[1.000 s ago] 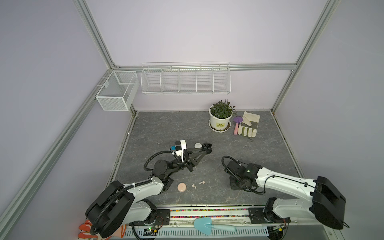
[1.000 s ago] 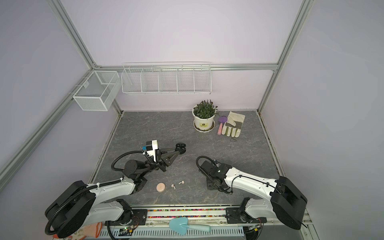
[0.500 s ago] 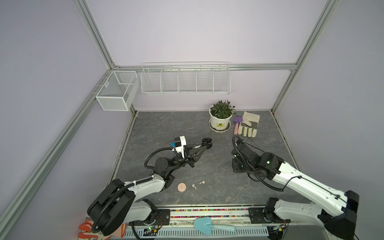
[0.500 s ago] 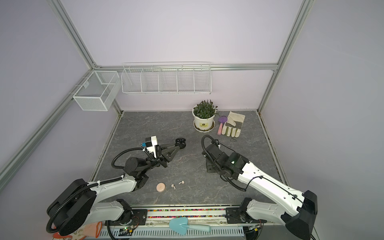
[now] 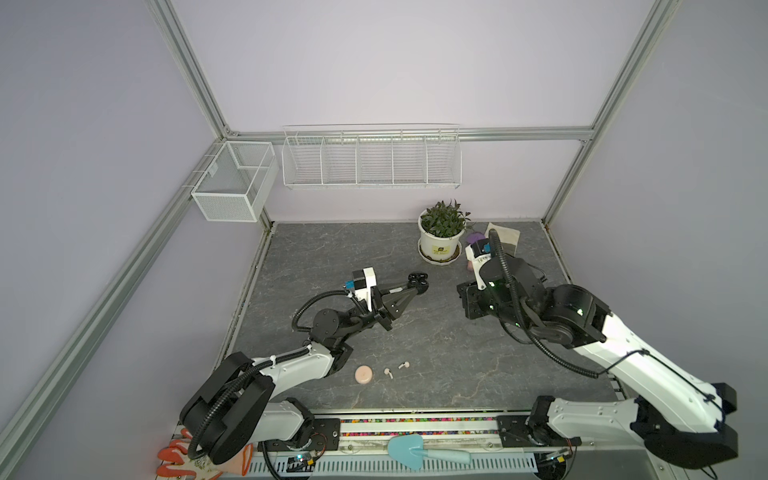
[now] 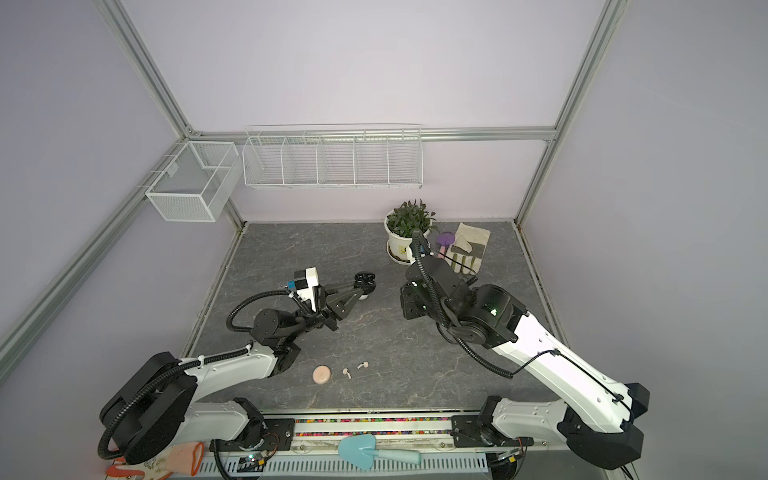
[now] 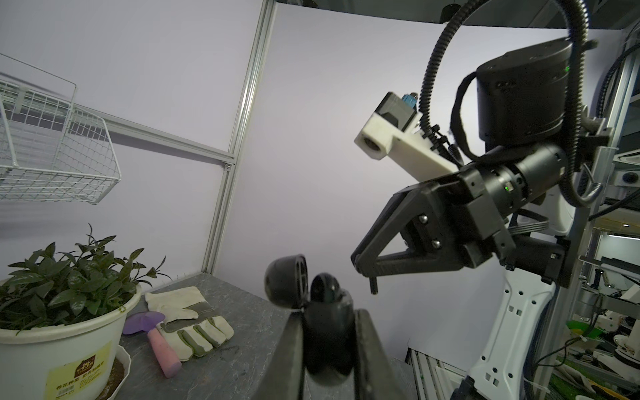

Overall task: Insert wireless bluetooth earbuds into charging case
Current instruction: Insert the wireless bluetooth earbud into the charging case.

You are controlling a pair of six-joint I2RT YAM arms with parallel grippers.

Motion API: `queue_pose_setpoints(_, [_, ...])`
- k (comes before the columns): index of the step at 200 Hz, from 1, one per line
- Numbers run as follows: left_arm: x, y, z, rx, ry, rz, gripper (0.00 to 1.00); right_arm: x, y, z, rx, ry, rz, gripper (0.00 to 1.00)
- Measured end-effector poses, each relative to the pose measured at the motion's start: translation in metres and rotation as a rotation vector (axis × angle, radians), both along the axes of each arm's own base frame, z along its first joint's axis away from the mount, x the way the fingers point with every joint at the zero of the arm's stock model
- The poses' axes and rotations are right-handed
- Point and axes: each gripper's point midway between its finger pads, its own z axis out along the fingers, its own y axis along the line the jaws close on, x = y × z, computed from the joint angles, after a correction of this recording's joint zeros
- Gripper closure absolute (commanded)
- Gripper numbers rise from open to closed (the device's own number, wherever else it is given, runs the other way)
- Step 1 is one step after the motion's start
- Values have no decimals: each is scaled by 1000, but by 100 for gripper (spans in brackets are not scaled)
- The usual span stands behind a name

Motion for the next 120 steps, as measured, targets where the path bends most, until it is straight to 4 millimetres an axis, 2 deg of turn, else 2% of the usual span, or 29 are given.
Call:
queue_pose_setpoints(22, [0,-1,0,3,-2,-6,100,2,17,16,12,-48,37,80])
queue_pose_setpoints(46, [-1,-2,1,3,-8,-15,100,5,31,23,21,-82,55,80])
queue_pose_setpoints(120, [-3,-3,6,-1,-20,-25,100,12,47,47,118,-166,39,80])
